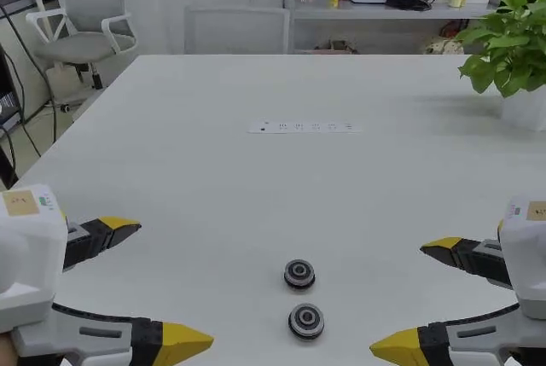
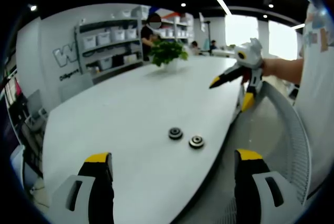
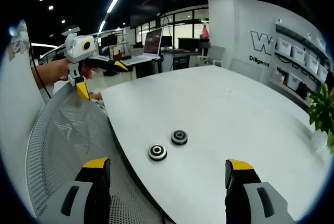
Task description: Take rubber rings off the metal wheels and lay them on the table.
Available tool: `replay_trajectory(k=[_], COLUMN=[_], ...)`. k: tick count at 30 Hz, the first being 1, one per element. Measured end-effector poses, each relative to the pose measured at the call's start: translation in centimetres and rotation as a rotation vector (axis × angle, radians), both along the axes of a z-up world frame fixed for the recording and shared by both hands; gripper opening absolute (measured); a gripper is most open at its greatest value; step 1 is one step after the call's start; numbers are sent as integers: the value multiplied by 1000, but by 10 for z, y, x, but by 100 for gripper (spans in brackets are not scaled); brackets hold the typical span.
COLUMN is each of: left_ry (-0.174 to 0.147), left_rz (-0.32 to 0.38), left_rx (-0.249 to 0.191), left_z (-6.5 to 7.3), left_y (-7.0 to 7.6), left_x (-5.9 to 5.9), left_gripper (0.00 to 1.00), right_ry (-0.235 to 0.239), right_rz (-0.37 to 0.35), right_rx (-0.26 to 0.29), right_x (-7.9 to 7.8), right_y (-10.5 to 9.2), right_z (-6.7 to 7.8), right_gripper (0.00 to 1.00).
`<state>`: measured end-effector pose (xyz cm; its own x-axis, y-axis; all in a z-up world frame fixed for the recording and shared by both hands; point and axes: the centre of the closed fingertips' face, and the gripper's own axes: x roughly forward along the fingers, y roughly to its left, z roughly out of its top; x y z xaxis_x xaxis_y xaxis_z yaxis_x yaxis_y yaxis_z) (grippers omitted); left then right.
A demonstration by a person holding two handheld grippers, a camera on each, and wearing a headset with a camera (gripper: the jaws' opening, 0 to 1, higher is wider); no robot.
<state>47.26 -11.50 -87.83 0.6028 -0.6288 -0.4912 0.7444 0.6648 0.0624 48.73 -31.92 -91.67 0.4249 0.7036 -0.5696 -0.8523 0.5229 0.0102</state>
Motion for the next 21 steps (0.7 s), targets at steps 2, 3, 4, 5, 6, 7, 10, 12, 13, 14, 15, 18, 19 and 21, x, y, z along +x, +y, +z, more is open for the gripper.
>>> replay_trajectory(k=[2, 3, 4, 5, 6, 7, 10, 12, 13, 14, 15, 18, 19, 21], left_ry=[0, 0, 0, 0, 1, 1, 2, 2, 2, 3, 4, 7, 7, 7], left_rz=[0, 0, 1, 1, 1, 1, 2, 2, 2, 2, 2, -1, -1, -1], left_rx=[1, 0, 0, 0, 1, 1, 0, -1, -1, -2, -2, -2, -2, -2], left_z=[0, 0, 0, 0, 0, -1, -1, -1, -2, -2, -2, -3, -3, -3], left_y=[0, 0, 0, 0, 0, 0, 1, 0, 0, 0, 0, 0, 0, 0], left_x=[0, 0, 0, 0, 0, 1, 1, 1, 1, 1, 1, 1, 1, 1], left_gripper=[98, 98, 98, 98, 98, 98, 98, 99, 99, 99, 99, 99, 99, 99], right_ry=[0, 0, 0, 0, 0, 1, 2, 3, 4, 5, 4, 6, 6, 8], right_rz=[1, 1, 1, 1, 1, 1, 2, 1, 1, 1, 1, 0, 0, 2], right_rx=[-1, -1, -1, -1, -1, -1, -2, -2, -2, -3, -3, -2, -3, -5], right_x=[0, 0, 0, 0, 0, 0, 0, 0, 0, 0, 0, 1, 1, 0], right_y=[0, 0, 0, 0, 0, 0, 0, 0, 0, 0, 0, 0, 0, 0], right_z=[0, 0, 0, 0, 0, -1, -1, -2, -2, -2, -2, -2, -3, -3], right_gripper=[91, 91, 91, 91, 91, 91, 91, 91, 91, 91, 91, 91, 91, 91])
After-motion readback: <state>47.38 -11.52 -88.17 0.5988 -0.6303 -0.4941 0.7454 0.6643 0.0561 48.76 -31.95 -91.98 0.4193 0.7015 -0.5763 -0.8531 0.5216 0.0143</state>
